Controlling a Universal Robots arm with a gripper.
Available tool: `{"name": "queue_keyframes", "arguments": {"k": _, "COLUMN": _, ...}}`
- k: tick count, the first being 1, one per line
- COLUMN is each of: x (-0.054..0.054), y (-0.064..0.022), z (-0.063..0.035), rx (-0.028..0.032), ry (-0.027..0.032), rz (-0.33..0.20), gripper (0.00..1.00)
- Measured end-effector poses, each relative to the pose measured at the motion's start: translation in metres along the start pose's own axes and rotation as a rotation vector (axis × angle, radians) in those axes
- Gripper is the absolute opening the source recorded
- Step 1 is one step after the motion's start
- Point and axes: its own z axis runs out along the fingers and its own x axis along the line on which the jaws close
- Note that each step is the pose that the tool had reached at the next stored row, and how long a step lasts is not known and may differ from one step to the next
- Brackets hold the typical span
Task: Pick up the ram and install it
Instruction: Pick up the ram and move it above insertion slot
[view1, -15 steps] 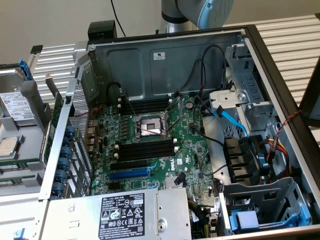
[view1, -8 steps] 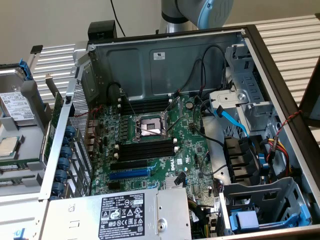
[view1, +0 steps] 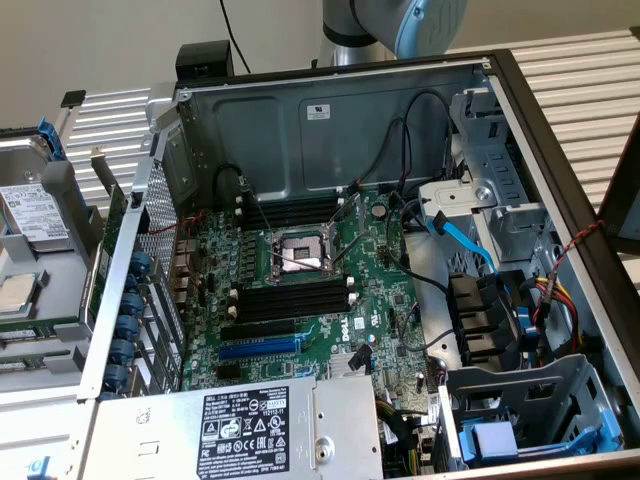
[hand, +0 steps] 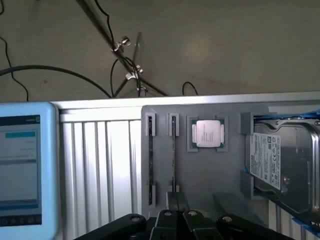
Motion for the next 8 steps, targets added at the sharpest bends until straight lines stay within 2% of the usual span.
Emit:
{"name": "queue_keyframes", "arguments": {"k": 2, "x": 0.0004, "y": 0.0005, "z": 0.0004, "rx": 0.0001, "ry": 0.0000, "rz": -0.001, "gripper": 0.11}}
{"name": "queue_keyframes", "arguments": {"k": 3, "x": 0.0006, "y": 0.0005, "z": 0.0006, "rx": 0.0002, "ry": -0.0001, "rz": -0.002, "gripper": 0.17}}
{"name": "queue_keyframes", "arguments": {"k": 4, "x": 0.0008, "y": 0.0006, "z": 0.0007, "rx": 0.0001, "ry": 0.0000, "rz": -0.002, "gripper": 0.17}}
{"name": "queue_keyframes", "arguments": {"k": 6, "x": 0.0010, "y": 0.0009, "z": 0.0013, "rx": 0.0000, "ry": 0.0000, "rz": -0.003, "gripper": 0.30}}
{"name": "queue_keyframes", "arguments": {"k": 7, "x": 0.0010, "y": 0.0009, "z": 0.0019, "rx": 0.0000, "ry": 0.0000, "rz": -0.003, "gripper": 0.30}}
{"name": "queue_keyframes", "arguments": {"k": 8, "x": 0.0010, "y": 0.0010, "z": 0.0031, "rx": -0.0001, "ry": 0.0001, "rz": -0.004, "gripper": 0.36}}
